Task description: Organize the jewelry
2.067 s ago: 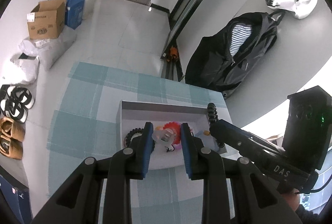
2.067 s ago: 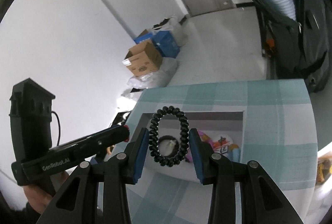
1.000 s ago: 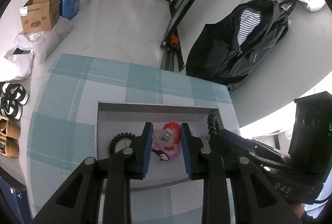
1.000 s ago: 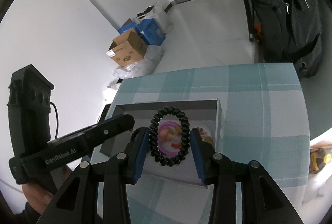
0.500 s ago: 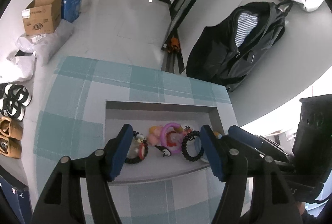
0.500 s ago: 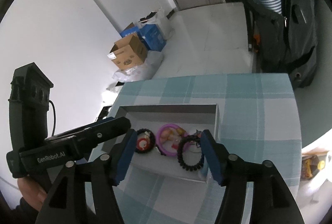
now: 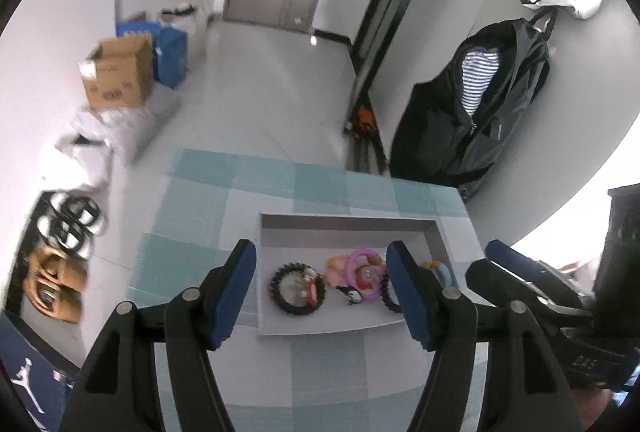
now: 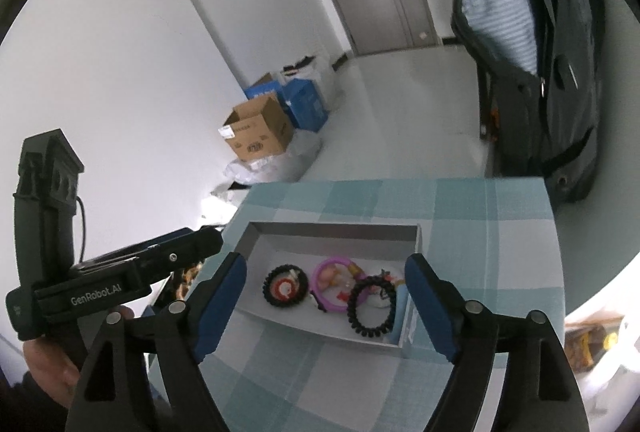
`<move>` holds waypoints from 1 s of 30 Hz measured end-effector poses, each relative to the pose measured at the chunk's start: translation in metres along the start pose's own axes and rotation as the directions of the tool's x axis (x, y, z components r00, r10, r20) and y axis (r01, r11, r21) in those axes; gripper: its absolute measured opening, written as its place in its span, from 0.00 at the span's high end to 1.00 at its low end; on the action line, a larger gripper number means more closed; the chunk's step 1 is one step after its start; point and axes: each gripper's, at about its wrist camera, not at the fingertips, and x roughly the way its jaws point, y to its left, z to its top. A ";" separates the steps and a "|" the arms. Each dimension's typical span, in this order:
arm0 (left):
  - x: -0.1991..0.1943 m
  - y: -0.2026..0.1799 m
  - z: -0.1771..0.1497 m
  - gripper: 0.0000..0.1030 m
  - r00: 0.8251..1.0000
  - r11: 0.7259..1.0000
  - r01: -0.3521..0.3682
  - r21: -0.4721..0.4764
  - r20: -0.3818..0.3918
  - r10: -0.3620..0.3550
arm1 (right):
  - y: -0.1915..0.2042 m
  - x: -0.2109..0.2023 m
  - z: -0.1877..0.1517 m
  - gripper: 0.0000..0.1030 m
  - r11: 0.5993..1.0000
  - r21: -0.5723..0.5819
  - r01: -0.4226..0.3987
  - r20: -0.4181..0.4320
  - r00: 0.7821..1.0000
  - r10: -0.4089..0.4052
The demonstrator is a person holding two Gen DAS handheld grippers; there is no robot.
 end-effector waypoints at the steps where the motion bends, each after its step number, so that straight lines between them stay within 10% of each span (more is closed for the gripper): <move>1: -0.003 -0.002 -0.002 0.39 1.000 1.000 -0.020 0.013 0.015 0.020 | 0.002 -0.001 -0.001 0.20 1.000 -0.005 -0.003 0.004 1.000 0.003; 30: -0.037 -0.022 -0.038 0.36 0.987 0.989 -0.126 0.077 0.108 0.117 | 0.017 -0.044 -0.028 0.00 0.996 -0.087 0.013 0.106 0.994 -0.004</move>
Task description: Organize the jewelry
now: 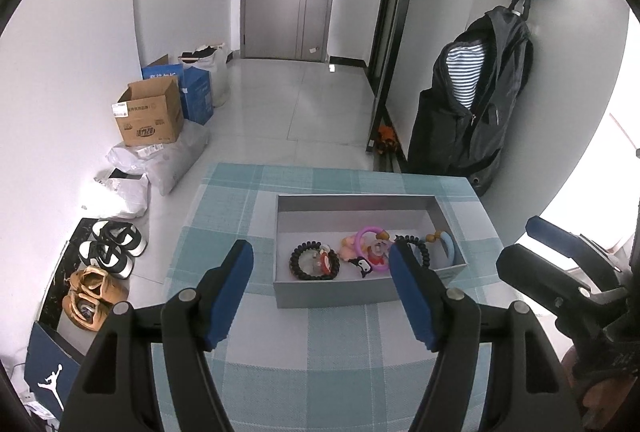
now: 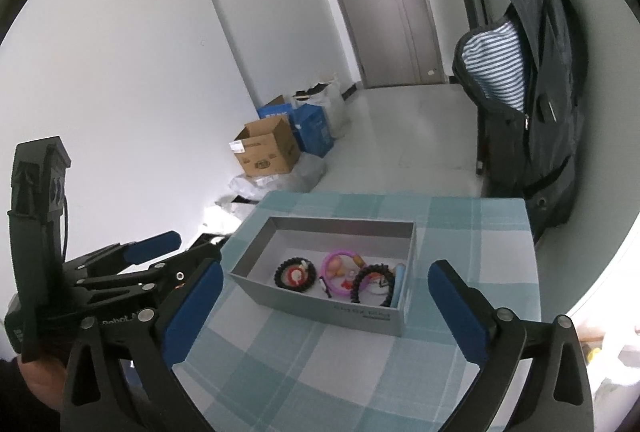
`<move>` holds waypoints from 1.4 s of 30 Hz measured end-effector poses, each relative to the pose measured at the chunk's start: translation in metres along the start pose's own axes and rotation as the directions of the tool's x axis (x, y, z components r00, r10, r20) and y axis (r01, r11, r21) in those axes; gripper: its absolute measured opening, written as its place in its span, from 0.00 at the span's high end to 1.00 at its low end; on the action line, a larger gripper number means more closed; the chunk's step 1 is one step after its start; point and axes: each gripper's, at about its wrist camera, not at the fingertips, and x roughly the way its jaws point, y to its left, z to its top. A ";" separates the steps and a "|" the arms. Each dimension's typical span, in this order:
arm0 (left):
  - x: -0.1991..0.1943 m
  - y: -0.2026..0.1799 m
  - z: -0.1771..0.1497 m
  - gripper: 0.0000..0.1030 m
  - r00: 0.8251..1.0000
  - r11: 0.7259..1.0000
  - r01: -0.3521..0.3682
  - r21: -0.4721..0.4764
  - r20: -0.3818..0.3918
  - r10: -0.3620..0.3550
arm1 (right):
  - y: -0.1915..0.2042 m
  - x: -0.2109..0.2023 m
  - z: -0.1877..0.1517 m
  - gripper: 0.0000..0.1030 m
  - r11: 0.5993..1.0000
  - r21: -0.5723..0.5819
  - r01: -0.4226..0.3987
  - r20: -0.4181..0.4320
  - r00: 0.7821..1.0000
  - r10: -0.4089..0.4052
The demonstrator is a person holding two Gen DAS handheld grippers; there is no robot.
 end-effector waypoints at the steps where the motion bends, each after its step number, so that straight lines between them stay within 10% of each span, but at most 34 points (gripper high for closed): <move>1: 0.000 0.000 0.000 0.36 1.000 1.000 -0.004 -0.001 0.001 0.004 | 0.001 0.000 0.000 0.00 1.000 -0.002 -0.001 -0.001 1.000 0.001; 42: 0.004 0.008 0.002 0.35 1.000 0.999 0.005 -0.045 -0.015 -0.006 | -0.002 0.003 0.001 0.00 1.000 0.021 -0.010 -0.012 1.000 0.011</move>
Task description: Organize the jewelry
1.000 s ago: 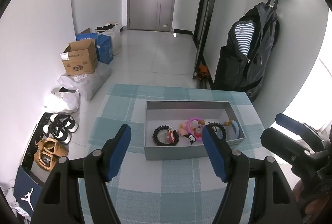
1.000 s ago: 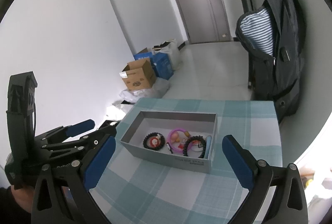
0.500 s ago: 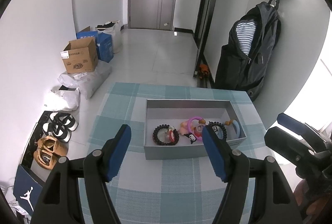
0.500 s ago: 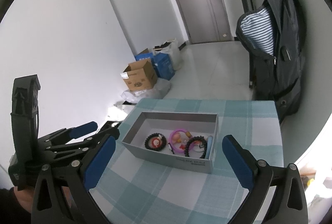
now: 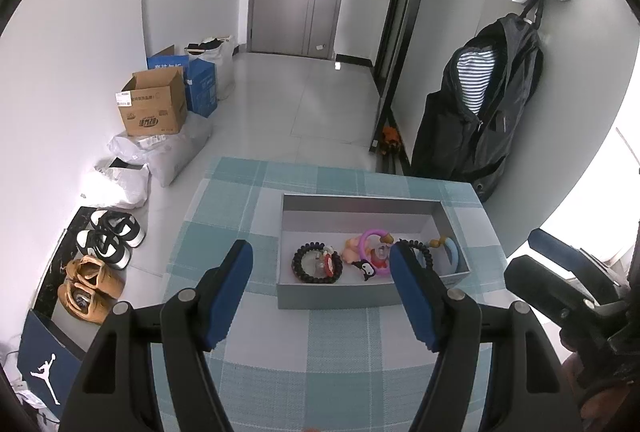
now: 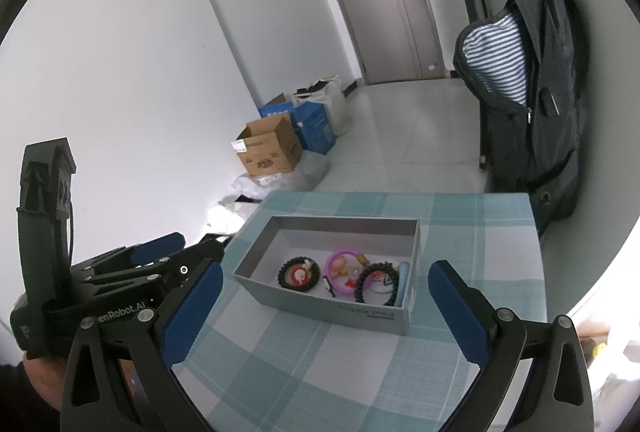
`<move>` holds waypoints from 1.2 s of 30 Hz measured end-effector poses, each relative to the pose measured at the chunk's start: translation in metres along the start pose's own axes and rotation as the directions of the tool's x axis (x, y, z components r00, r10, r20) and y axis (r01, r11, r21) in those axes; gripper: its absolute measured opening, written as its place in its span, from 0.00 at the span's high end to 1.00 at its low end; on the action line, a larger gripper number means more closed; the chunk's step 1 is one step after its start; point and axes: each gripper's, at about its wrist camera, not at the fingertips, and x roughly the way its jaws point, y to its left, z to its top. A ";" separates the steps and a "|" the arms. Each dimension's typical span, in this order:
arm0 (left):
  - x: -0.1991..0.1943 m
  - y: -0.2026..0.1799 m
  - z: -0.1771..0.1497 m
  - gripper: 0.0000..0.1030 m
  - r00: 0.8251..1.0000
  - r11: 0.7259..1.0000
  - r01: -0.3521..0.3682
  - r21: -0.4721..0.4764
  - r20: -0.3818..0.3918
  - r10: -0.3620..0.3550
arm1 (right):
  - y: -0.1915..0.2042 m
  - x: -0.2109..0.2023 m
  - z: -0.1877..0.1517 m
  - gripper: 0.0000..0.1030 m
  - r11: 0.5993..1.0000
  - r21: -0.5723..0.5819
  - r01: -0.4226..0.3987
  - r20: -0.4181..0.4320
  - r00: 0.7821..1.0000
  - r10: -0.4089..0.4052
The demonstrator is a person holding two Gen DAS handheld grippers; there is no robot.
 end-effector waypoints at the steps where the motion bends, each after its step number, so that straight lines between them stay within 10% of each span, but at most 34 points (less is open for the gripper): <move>1: 0.000 0.000 0.000 0.35 1.000 1.000 0.002 -0.002 0.001 -0.002 | 0.000 0.000 0.000 0.00 1.000 0.000 -0.001 -0.002 1.000 0.001; 36: -0.001 0.000 -0.001 0.35 1.000 0.999 -0.019 0.026 0.025 0.019 | -0.005 0.008 -0.005 0.00 1.000 0.000 0.019 -0.022 1.000 -0.019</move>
